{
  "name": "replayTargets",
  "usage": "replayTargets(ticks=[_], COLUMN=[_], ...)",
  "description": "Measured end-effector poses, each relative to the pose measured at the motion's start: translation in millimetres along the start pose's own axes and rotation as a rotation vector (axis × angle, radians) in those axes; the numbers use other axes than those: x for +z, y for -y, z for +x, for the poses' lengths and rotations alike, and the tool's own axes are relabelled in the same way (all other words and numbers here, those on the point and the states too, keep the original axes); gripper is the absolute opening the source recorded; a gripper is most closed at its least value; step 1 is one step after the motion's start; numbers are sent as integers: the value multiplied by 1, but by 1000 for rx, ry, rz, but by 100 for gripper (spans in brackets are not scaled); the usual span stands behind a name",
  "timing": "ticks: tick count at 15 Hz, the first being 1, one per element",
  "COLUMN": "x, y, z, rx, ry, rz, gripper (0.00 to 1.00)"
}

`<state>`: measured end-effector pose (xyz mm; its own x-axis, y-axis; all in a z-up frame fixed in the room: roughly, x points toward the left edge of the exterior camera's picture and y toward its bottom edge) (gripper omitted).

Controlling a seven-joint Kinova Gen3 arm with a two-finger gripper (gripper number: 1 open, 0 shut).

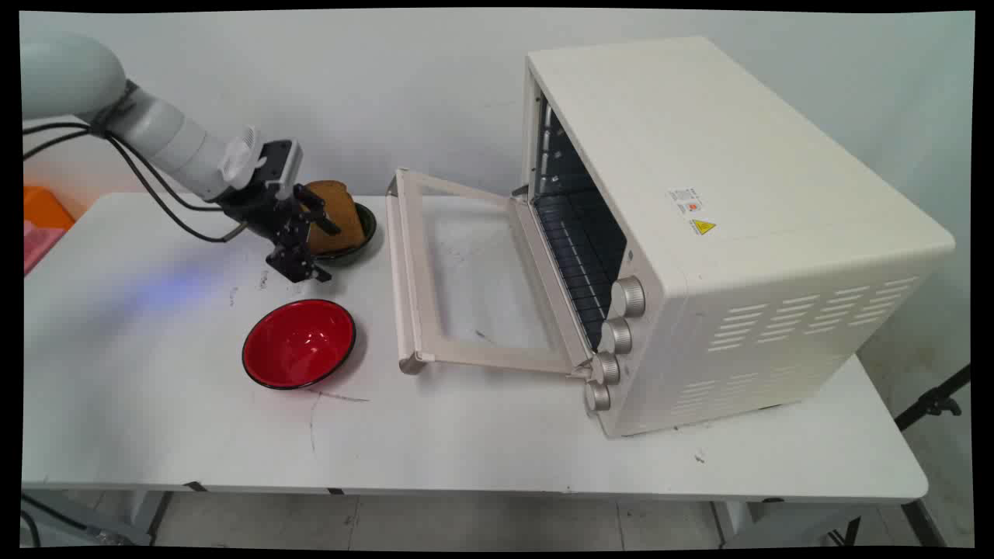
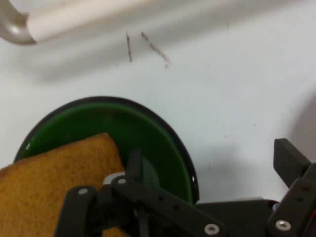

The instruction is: Close the oven

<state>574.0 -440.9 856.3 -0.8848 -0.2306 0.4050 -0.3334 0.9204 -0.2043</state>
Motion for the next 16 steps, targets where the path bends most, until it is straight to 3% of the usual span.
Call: replayTargets(ticks=[7, 16], x=[-18, 0], y=[-10, -25], z=[19, 23], rx=[-98, -177], ry=[-66, -135], rz=[-19, -49], gripper=[100, 100])
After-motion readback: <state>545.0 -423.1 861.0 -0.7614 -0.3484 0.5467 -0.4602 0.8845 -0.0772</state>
